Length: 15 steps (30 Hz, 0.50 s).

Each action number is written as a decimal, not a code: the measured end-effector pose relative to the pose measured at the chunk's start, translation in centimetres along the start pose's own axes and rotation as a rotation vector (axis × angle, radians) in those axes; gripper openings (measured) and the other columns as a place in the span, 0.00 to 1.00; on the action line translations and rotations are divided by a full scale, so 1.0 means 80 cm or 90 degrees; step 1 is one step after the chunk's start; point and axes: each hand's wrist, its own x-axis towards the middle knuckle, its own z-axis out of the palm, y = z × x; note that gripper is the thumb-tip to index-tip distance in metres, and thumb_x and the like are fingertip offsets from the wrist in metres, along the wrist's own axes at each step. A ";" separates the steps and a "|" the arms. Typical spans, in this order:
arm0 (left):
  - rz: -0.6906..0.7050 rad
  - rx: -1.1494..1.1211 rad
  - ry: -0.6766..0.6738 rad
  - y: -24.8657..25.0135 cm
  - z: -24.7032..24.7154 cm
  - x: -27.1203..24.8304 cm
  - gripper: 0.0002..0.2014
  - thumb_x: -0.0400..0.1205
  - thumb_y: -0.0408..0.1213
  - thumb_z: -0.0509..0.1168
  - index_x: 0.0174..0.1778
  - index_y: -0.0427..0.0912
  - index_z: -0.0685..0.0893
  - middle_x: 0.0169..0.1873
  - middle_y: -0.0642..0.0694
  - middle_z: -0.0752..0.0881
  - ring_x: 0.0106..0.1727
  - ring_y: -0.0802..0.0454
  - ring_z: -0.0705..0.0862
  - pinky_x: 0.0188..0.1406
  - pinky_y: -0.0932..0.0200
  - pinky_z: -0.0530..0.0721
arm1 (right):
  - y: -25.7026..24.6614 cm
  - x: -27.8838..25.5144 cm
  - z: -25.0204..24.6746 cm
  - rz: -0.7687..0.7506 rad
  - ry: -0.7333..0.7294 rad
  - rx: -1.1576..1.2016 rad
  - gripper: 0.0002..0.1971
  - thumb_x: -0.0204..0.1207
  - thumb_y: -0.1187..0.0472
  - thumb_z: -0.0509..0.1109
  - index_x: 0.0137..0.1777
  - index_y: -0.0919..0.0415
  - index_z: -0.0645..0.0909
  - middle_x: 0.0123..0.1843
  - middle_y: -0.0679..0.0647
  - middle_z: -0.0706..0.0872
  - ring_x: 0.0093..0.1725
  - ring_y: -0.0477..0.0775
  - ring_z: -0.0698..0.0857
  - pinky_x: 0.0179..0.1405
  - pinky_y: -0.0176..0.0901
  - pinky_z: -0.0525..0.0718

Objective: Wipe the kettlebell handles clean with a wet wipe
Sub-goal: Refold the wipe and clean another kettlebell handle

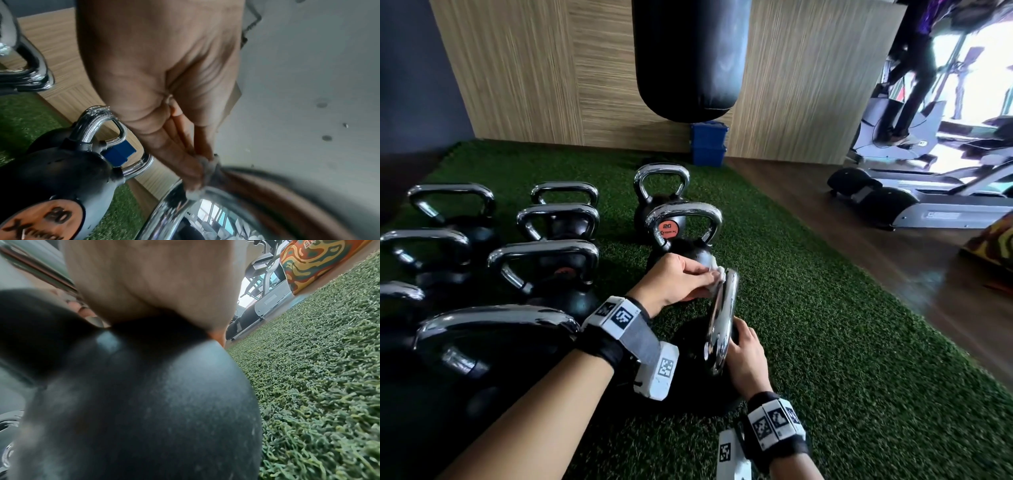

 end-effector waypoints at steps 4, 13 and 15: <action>-0.046 -0.046 -0.101 -0.006 -0.017 -0.024 0.07 0.81 0.25 0.73 0.52 0.24 0.90 0.38 0.43 0.94 0.38 0.57 0.92 0.41 0.66 0.91 | 0.000 0.000 0.000 -0.001 0.003 -0.010 0.23 0.84 0.50 0.66 0.77 0.54 0.77 0.69 0.59 0.83 0.70 0.58 0.79 0.66 0.46 0.74; -0.020 -0.111 -0.105 -0.036 -0.017 -0.064 0.08 0.70 0.33 0.78 0.43 0.37 0.95 0.42 0.40 0.95 0.43 0.53 0.93 0.43 0.63 0.92 | -0.001 -0.001 -0.002 0.004 0.002 -0.002 0.23 0.84 0.49 0.66 0.78 0.54 0.76 0.71 0.60 0.82 0.71 0.60 0.79 0.67 0.48 0.75; 0.005 -0.083 -0.128 -0.045 -0.022 -0.077 0.09 0.69 0.34 0.79 0.44 0.37 0.95 0.43 0.38 0.95 0.43 0.51 0.93 0.45 0.60 0.92 | -0.002 -0.002 -0.002 0.002 0.004 -0.003 0.23 0.84 0.49 0.66 0.77 0.54 0.76 0.71 0.60 0.82 0.71 0.60 0.79 0.67 0.48 0.75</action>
